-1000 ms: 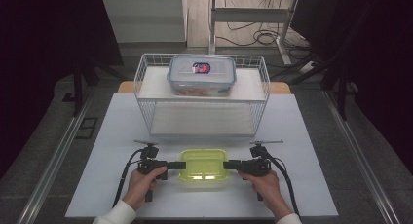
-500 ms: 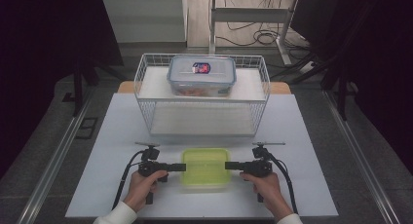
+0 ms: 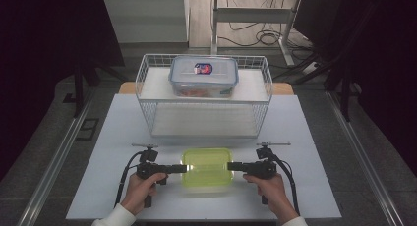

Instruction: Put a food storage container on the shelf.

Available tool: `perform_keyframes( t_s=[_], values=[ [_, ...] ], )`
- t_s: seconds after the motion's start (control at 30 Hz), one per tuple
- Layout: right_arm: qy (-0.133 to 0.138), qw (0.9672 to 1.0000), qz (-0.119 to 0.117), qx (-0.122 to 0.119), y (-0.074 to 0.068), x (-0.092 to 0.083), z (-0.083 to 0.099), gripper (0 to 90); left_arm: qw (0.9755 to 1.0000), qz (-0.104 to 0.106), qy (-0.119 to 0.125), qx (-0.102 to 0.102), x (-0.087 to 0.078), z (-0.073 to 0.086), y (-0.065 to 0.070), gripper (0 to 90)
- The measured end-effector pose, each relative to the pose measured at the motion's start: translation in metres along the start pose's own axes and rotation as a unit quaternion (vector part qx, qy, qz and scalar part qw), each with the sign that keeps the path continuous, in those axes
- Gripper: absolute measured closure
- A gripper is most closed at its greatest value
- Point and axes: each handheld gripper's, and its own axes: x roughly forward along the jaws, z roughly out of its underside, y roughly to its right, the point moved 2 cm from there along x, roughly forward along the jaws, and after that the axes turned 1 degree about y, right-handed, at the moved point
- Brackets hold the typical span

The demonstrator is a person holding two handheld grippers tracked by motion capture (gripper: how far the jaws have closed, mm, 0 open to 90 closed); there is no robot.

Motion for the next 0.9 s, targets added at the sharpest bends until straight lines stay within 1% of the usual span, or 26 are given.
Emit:
perform_keyframes(
  t_s=[0.03, 0.07, 0.1, 0.27, 0.3, 0.37, 0.47, 0.5, 0.53, 0.63, 0.7, 0.73, 0.9],
  values=[
    [0.000, 1.0000, -0.001, -0.001, -0.001, 0.000, 0.000, 79.7, 1.0000, -0.001, 0.001, 0.001, -0.001, 0.000, 0.001, 79.7],
    [0.002, 1.0000, -0.002, -0.007, -0.004, -0.001, -0.001, 79.7, 1.0000, 0.000, 0.002, 0.003, -0.002, 0.000, 0.002, 79.7],
    [0.004, 0.9999, -0.002, -0.011, -0.004, -0.001, -0.002, 79.8, 0.9999, -0.001, 0.005, 0.010, -0.004, -0.001, 0.004, 79.7],
    [0.009, 0.9998, -0.004, -0.016, -0.008, -0.004, -0.003, 79.9, 0.9997, -0.005, 0.011, 0.022, -0.007, -0.003, 0.010, 79.7],
    [0.012, 0.9997, -0.006, -0.020, -0.009, -0.004, -0.003, 79.9, 0.9996, -0.007, 0.011, 0.025, -0.009, -0.003, 0.011, 79.7],
    [0.015, 0.9996, -0.004, -0.024, -0.011, -0.004, -0.003, 80.0, 0.9996, -0.008, 0.012, 0.026, -0.010, -0.004, 0.012, 79.8],
    [0.017, 0.9992, 0.002, -0.036, -0.015, -0.005, -0.005, 80.0, 0.9996, -0.005, 0.010, 0.024, -0.011, -0.004, 0.012, 80.1],
    [0.017, 0.9992, 0.002, -0.036, -0.015, -0.005, -0.005, 80.0, 0.9996, -0.005, 0.010, 0.024, -0.011, -0.004, 0.012, 80.2],
    [0.019, 0.9988, 0.006, -0.044, -0.018, -0.006, -0.006, 79.9, 0.9996, -0.004, 0.012, 0.023, -0.012, -0.005, 0.012, 80.3],
    [0.022, 0.9986, 0.007, -0.048, -0.020, -0.006, -0.007, 79.9, 0.9995, -0.003, 0.013, 0.027, -0.013, -0.006, 0.013, 80.3],
    [0.024, 0.9984, 0.008, -0.051, -0.022, -0.008, -0.007, 79.9, 0.9994, -0.003, 0.015, 0.029, -0.014, -0.006, 0.016, 80.2],
    [0.026, 0.9982, 0.007, -0.054, -0.024, -0.009, -0.008, 80.0, 0.9993, 0.000, 0.016, 0.033, -0.016, -0.006, 0.018, 80.2],
    [0.030, 0.9976, 0.007, -0.061, -0.028, -0.011, -0.008, 79.9, 0.9992, 0.000, 0.018, 0.036, -0.018, -0.007, 0.021, 80.4]
  ],
)
